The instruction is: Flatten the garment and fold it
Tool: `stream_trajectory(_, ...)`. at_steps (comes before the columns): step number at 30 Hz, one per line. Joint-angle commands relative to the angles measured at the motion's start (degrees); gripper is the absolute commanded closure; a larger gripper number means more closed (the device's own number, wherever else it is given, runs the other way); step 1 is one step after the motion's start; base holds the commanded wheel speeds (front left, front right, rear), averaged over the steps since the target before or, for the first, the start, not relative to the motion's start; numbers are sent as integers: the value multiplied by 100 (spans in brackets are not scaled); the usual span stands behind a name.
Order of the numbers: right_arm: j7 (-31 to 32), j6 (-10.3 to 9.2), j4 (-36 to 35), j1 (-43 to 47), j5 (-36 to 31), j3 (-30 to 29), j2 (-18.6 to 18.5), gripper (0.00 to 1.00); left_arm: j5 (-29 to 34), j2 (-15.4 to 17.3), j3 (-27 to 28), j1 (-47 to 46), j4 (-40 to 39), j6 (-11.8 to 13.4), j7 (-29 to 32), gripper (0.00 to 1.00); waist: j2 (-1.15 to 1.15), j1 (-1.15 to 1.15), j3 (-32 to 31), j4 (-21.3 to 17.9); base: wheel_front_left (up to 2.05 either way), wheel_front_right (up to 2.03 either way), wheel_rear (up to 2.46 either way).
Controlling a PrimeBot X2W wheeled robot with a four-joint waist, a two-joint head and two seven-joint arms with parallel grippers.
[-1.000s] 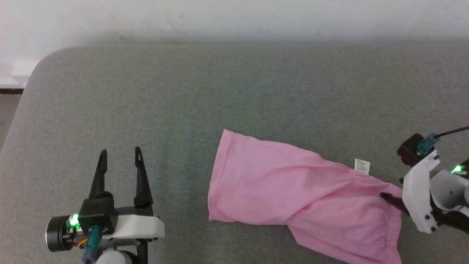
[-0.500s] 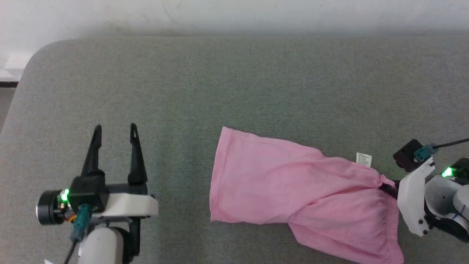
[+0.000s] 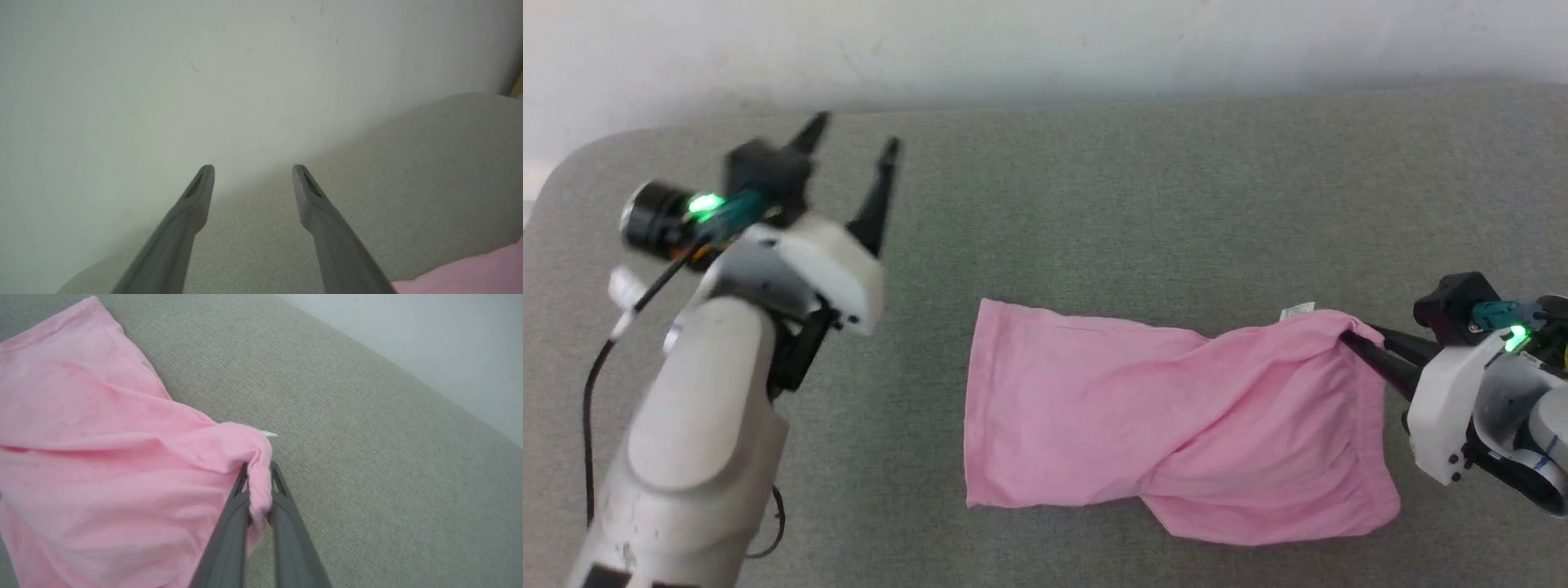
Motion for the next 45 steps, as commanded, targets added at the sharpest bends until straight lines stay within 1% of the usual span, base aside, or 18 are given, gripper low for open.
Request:
stream_trajectory(1,-35,-5,-27,-27,-42,-23,66,100,-98,78,-165,-101,34,-33,109,0,0,-1,57,-55,0,0,0)
stream_trajectory(3,-60,-5,-49,-35,-110,-48,137,100,-563,344,-877,-417,80,-36,673,0,0,-1,124,-111,0,0,0)
stream_trajectory(7,-35,-5,-85,-106,-241,-20,265,100,-1672,858,-2112,-1000,139,-38,1870,0,0,-1,283,-246,0,0,0)
stream_trajectory(10,-33,-5,-92,-211,-302,-11,365,100,-2323,1189,-2973,-1403,175,-38,2547,0,0,-1,392,-339,0,0,0)
stream_trajectory(13,-45,-5,-93,-329,-350,22,450,100,-2795,1452,-3749,-1793,199,-38,2988,0,0,-1,517,-445,0,0,0)
stream_trajectory(17,-86,-5,-73,-463,-391,79,533,100,-3235,1582,-4638,-2221,296,-39,3376,0,0,-1,682,-578,0,0,0)
stream_trajectory(20,-133,-5,-45,-566,-407,124,589,100,-3469,1609,-5180,-2496,411,-39,3529,0,0,-1,810,-681,0,0,0)
stream_trajectory(23,-184,-5,-3,-673,-435,190,665,100,-3558,1648,-5637,-2720,600,-39,3567,0,0,-1,930,-793,0,0,0)
stream_trajectory(25,-213,-5,33,-728,-446,237,724,100,-3551,1667,-5809,-2790,765,-39,3584,0,0,-1,990,-855,0,0,0)
stream_trajectory(27,-237,-5,72,-764,-441,297,780,100,-3583,1689,-5912,-2748,876,-39,3772,0,0,-1,1020,-903,0,0,0)
stream_trajectory(30,-307,-5,112,-797,-413,373,826,100,-3600,1758,-5961,-2618,773,-39,3979,0,0,-1,1020,-930,0,0,0)
stream_trajectory(31,-361,-5,122,-801,-401,382,829,100,-3570,1781,-5964,-2545,662,-39,4002,12,0,-1,1000,-920,0,0,0)
stream_trajectory(32,-406,-5,134,-794,-382,392,824,100,-3570,1809,-5966,-2500,574,-39,3922,93,0,-1,970,-896,0,0,0)
stream_trajectory(33,-443,-5,145,-785,-357,398,817,100,-3604,1840,-5967,-2463,522,-39,3819,100,0,-1,930,-868,0,0,0)
stream_trajectory(35,-518,-5,159,-777,-346,412,793,100,-3680,1926,-5968,-2429,442,-39,3530,100,0,-1,832,-815,0,0,0)
stream_trajectory(38,-648,-5,165,-748,-341,387,721,100,-3748,1991,-5936,-2509,487,-39,2663,100,0,-1,634,-689,0,0,0)
stream_trajectory(42,-941,-5,129,-749,-376,133,595,100,-3608,1994,-5600,-2633,709,-21,1304,100,0,-1,327,-518,0,0,0)
stream_trajectory(45,-1132,-5,100,-758,-454,-131,517,100,-3596,1964,-5354,-2674,827,58,680,100,0,-1,113,-385,0,0,0)
